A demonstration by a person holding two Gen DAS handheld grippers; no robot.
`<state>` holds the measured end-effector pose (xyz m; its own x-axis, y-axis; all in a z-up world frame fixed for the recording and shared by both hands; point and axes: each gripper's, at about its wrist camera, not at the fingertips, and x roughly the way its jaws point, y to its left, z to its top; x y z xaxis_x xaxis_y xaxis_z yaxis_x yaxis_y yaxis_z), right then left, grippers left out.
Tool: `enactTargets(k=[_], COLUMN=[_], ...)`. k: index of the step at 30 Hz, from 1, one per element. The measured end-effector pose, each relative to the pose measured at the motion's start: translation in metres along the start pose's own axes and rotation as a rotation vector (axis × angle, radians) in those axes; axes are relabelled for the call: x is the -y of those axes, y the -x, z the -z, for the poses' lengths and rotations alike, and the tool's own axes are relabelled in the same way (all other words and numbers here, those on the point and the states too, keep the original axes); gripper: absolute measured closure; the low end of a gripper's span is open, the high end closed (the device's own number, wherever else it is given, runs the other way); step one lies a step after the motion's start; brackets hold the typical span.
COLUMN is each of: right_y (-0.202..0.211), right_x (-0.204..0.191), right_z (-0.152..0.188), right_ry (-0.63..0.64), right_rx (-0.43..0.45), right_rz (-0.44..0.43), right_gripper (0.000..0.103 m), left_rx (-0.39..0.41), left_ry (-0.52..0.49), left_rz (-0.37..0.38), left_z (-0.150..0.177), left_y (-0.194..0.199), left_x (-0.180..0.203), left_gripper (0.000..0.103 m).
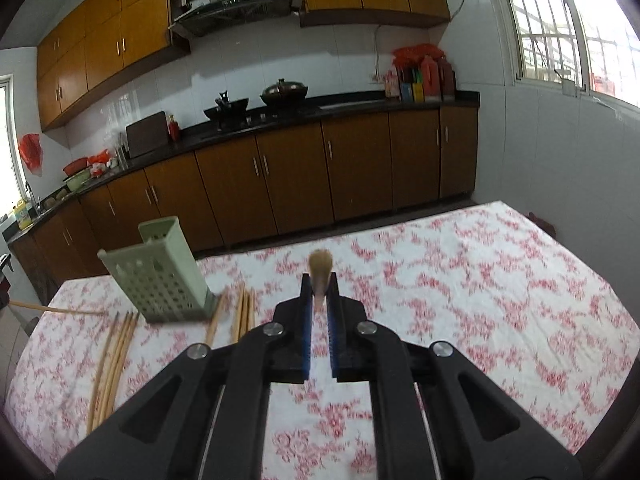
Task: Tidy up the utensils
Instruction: 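Lift the left tool's chopstick over the green holder while the right tool carries its chopstick there too, then open the left tool over the green holder while the right tool releases its chopstick into it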
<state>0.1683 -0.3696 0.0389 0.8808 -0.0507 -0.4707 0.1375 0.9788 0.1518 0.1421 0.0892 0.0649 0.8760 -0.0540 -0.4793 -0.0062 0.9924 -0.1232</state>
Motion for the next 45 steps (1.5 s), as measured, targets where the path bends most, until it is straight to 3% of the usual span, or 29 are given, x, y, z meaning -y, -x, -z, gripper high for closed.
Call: enactTargets(k=[4, 11, 18, 24, 30, 37, 45], right_y=[-0.001, 0.016, 0.038, 0.032, 0.003, -0.050, -0.058], right_x=[-0.007, -0.029, -0.057, -0.090, -0.129, -0.141, -0.140], right_z=[-0.013, -0.066, -0.132, -0.161, -0.147, -0.115, -0.097], right_ry=[0.028, 0.067, 0.042, -0.007, 0.048, 0.069, 0.085], right_rx=[0.022, 0.113, 0.237, 0.322, 0.352, 0.232, 0.192], right_rz=[-0.007, -0.076, -0.205, -0.311, -0.302, -0.272, -0.262], right_gripper=[0.095, 0.095, 0.095, 0.095, 0.095, 0.095, 0.092], left_rx=[0.024, 0.085, 0.233, 0.336, 0.287, 0.186, 0.114], left_ry=[-0.014, -0.044, -0.070, 0.003, 0.035, 0.043, 0.043], left_rz=[-0.002, 0.016, 0.067, 0.148, 0.189, 0.191, 0.172], left_z=[-0.014, -0.056, -0.120, -0.156, -0.145, -0.113, -0.098], left_y=[-0.002, 0.004, 0.029, 0.032, -0.008, -0.046, -0.064], left_x=[0.005, 0.018, 0.054, 0.082, 0.102, 0.107, 0.105], left_gripper=[0.096, 0.096, 0.096, 0.096, 0.096, 0.096, 0.096])
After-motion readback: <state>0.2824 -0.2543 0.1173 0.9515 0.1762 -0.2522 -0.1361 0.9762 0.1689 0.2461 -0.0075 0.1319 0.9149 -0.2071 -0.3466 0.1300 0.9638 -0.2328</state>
